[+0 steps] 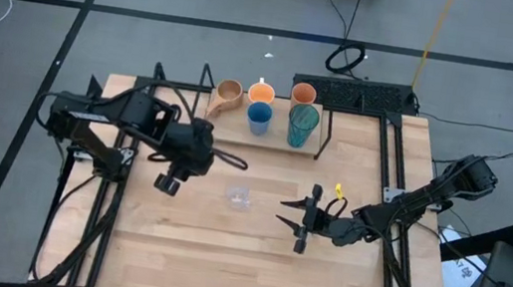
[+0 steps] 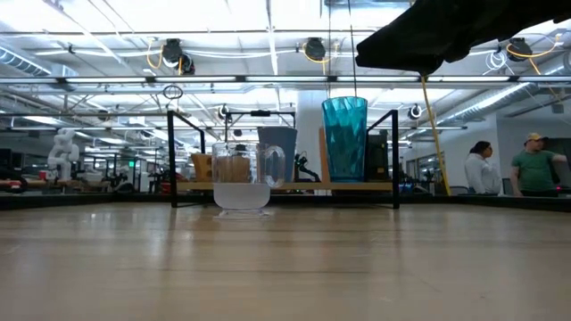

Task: Stack small to large cups/mugs on shelf
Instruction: Put the transparent mug on the shelf

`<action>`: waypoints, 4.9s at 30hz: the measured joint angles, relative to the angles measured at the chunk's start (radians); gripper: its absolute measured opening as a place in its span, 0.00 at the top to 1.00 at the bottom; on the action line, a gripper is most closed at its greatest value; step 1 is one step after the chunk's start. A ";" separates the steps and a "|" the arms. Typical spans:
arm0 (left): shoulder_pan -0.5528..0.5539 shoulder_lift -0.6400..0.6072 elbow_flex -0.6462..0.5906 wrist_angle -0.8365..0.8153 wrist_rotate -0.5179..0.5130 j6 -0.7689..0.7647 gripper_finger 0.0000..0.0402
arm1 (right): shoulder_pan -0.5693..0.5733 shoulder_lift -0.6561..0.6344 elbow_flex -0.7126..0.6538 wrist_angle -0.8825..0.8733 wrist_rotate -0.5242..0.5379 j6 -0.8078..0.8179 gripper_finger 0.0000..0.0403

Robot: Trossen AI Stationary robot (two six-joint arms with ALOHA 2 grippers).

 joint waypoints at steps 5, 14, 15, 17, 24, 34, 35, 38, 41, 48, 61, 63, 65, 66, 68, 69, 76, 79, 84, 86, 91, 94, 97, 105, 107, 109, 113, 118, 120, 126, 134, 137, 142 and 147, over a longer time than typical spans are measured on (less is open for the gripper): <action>-0.025 0.000 0.000 0.018 0.000 -0.009 0.59 | 0.000 0.000 0.000 0.000 0.000 0.000 0.59; -0.041 0.013 -0.039 0.115 0.002 -0.084 0.59 | 0.000 0.000 0.000 -0.001 0.000 0.000 0.59; -0.042 0.015 -0.060 0.124 0.002 -0.091 0.58 | 0.000 0.000 0.000 -0.001 0.000 0.000 0.59; -0.041 0.015 -0.107 0.155 0.001 -0.092 0.56 | 0.000 0.000 0.000 -0.001 0.000 0.000 0.59; -0.040 0.022 -0.253 0.292 0.001 -0.056 0.50 | 0.000 0.000 0.000 -0.001 0.000 0.000 0.59; -0.028 0.098 -0.376 0.466 0.001 0.002 0.48 | 0.000 0.000 0.000 -0.004 0.000 0.000 0.59; -0.026 0.111 -0.383 0.482 0.000 0.011 0.48 | 0.000 0.000 0.000 -0.006 0.000 0.000 0.59; -0.026 0.157 -0.397 0.497 0.000 0.028 0.48 | 0.001 0.000 0.000 -0.006 0.000 0.000 0.59; -0.025 0.202 -0.407 0.526 0.000 0.043 0.48 | 0.005 0.000 0.000 -0.005 0.000 0.000 0.59; -0.018 0.277 -0.408 0.535 0.001 0.042 0.48 | 0.012 0.000 0.000 -0.005 0.000 0.000 0.59; -0.017 0.336 -0.437 0.589 -0.004 0.048 0.48 | 0.012 0.000 0.000 -0.004 0.000 0.000 0.59; -0.017 0.337 -0.447 0.612 -0.007 0.048 0.48 | 0.012 0.000 0.000 -0.008 0.000 0.000 0.59; -0.017 0.337 -0.460 0.609 -0.010 0.042 0.49 | 0.012 0.000 0.000 -0.006 0.000 0.000 0.59; -0.017 0.336 -0.467 0.621 -0.011 0.042 0.50 | 0.012 0.000 0.000 -0.007 0.000 0.000 0.59; -0.017 0.336 -0.476 0.654 -0.012 0.042 0.55 | 0.012 0.000 0.000 -0.007 0.000 0.000 0.59; -0.017 0.335 -0.480 0.653 -0.012 0.042 0.58 | 0.012 0.000 0.000 -0.007 0.000 0.000 0.59; -0.017 0.335 -0.494 0.656 -0.012 0.041 0.80 | 0.012 0.000 0.000 -0.007 0.000 0.000 0.59; -0.019 0.335 -0.494 0.656 -0.012 0.041 0.87 | 0.012 0.000 0.000 -0.007 0.000 0.000 0.59; -0.020 0.335 -0.494 0.656 -0.012 0.042 0.97 | 0.012 0.000 0.000 -0.007 0.000 0.000 0.59; -0.020 0.335 -0.494 0.656 -0.007 0.042 0.99 | 0.012 0.000 0.000 -0.007 0.000 0.000 0.59; -0.020 0.335 -0.494 0.656 0.001 0.032 0.98 | 0.012 0.000 0.000 -0.007 0.000 0.000 0.59; -0.020 0.335 -0.493 0.656 0.002 0.032 0.99 | 0.012 0.000 0.000 -0.007 0.000 0.000 0.59; -0.020 0.327 -0.493 0.652 0.002 0.031 0.98 | 0.012 0.000 0.000 -0.007 0.000 0.000 0.59; -0.020 0.296 -0.469 0.606 0.004 0.033 0.98 | 0.012 0.000 0.000 -0.007 0.000 0.000 0.59; -0.020 0.289 -0.452 0.577 0.005 0.031 0.97 | 0.012 0.000 0.000 -0.007 0.000 0.000 0.59; -0.019 0.278 -0.432 0.566 0.005 0.032 0.98 | 0.012 0.000 0.000 -0.008 0.000 0.000 0.59; -0.018 0.248 -0.397 0.511 0.006 0.030 0.99 | 0.012 0.000 0.000 -0.008 0.000 0.000 0.59; -0.016 0.212 -0.351 0.456 0.009 0.023 0.97 | 0.012 0.000 0.000 -0.009 0.000 0.000 0.59; -0.016 0.194 -0.335 0.435 0.009 0.026 0.99 | 0.012 0.000 0.001 -0.007 0.000 0.000 0.59; -0.011 0.134 -0.296 0.377 0.006 0.022 0.97 | 0.012 0.000 0.000 -0.006 0.000 0.000 0.59; 0.015 0.082 -0.225 0.274 0.002 0.020 0.98 | 0.012 0.000 0.000 -0.004 0.000 0.000 0.59; 0.034 0.079 -0.184 0.221 -0.002 0.024 0.99 | 0.012 0.000 0.000 -0.004 0.000 0.000 0.59; 0.071 0.080 -0.136 0.175 -0.012 0.035 0.98 | 0.012 0.000 0.000 -0.003 0.000 0.000 0.59; 0.097 0.081 -0.122 0.161 -0.017 0.054 0.98 | 0.012 0.000 0.000 -0.003 0.000 0.000 0.59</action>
